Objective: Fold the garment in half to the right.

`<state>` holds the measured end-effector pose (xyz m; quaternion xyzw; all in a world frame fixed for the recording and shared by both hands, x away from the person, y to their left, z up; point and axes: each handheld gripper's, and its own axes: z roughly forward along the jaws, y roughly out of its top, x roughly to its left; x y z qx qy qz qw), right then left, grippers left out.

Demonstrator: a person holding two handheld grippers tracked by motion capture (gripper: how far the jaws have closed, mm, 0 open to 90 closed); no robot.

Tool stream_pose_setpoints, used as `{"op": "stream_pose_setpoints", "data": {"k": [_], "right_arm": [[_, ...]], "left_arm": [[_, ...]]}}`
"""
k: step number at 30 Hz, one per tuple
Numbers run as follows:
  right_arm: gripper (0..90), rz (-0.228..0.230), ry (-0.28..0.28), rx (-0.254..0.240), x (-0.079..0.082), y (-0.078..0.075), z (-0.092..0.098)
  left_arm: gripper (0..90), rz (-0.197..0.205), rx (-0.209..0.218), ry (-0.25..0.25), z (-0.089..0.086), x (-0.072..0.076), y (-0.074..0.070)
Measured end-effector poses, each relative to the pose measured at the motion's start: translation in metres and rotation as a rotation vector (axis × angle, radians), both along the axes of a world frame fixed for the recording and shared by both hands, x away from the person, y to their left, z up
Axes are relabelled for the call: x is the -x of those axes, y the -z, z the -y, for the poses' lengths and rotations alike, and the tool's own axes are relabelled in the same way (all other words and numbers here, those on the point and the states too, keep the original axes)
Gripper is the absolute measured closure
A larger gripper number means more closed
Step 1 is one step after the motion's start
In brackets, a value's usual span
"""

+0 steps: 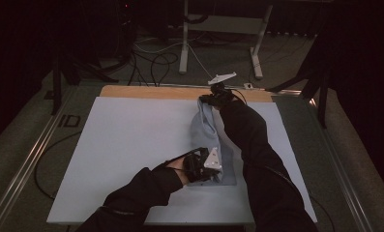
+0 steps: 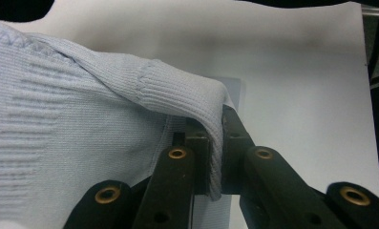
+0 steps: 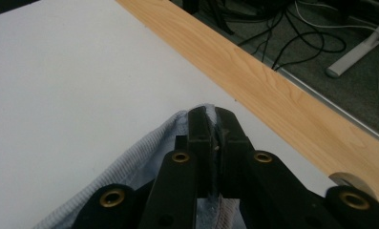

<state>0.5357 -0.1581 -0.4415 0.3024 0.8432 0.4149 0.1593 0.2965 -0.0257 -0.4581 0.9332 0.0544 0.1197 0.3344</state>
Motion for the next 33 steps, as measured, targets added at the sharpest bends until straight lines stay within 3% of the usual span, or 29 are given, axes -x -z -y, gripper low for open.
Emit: {"op": "stream_pose_setpoints", "data": {"k": [11,19,20,23,26,28,29,33], "right_arm": [[86.9,-0.018,0.020,-0.020,-0.002,0.010,0.019],[84.7,-0.029,0.041,-0.036,-0.002,0.018,0.034],[79.7,-0.035,0.043,-0.042,-0.002,0.019,0.036],[49.4,-0.044,0.059,-0.055,-0.002,0.019,0.041],[31.0,-0.040,0.097,-0.083,-0.002,0.015,0.047],[27.0,-0.052,0.101,-0.109,-0.002,0.014,0.049],[17.2,-0.059,0.088,-0.129,0.000,0.012,0.052],[12.9,-0.076,0.065,-0.151,0.005,0.010,0.053]], "left_arm": [[86.8,-0.023,-0.029,0.036,0.022,-0.009,0.010],[86.4,-0.072,-0.031,0.067,0.034,-0.019,0.018],[86.0,-0.080,-0.029,0.075,0.035,-0.020,0.019],[78.1,-0.120,-0.012,0.105,0.038,-0.019,0.019],[68.6,-0.145,-0.003,0.137,0.042,-0.014,0.018],[66.6,-0.141,-0.009,0.155,0.044,-0.011,0.018],[60.2,-0.144,-0.008,0.159,0.044,-0.010,0.018],[51.5,-0.138,-0.001,0.175,0.043,-0.007,0.016]]}}
